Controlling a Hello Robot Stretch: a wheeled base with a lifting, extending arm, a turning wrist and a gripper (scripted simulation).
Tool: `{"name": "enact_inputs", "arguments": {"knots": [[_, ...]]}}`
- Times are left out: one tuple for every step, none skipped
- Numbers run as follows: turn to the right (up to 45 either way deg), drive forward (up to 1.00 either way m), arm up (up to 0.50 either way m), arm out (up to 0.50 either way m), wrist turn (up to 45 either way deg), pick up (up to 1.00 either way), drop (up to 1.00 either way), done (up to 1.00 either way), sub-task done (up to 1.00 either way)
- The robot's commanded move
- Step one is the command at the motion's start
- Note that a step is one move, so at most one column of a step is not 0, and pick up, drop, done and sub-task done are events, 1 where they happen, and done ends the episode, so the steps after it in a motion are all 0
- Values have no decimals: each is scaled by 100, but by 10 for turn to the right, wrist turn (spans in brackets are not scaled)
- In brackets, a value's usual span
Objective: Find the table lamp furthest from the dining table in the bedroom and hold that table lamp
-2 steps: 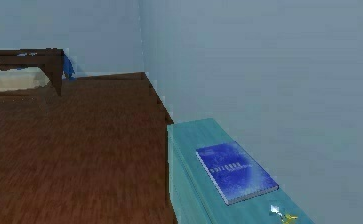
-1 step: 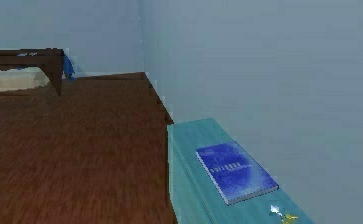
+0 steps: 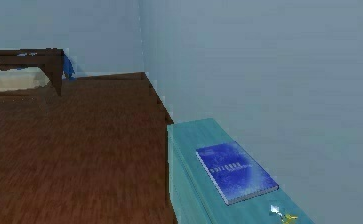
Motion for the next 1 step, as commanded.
{"name": "enact_inputs", "arguments": {"knots": [[0,0,0,0,450,0,0,0,0]]}}
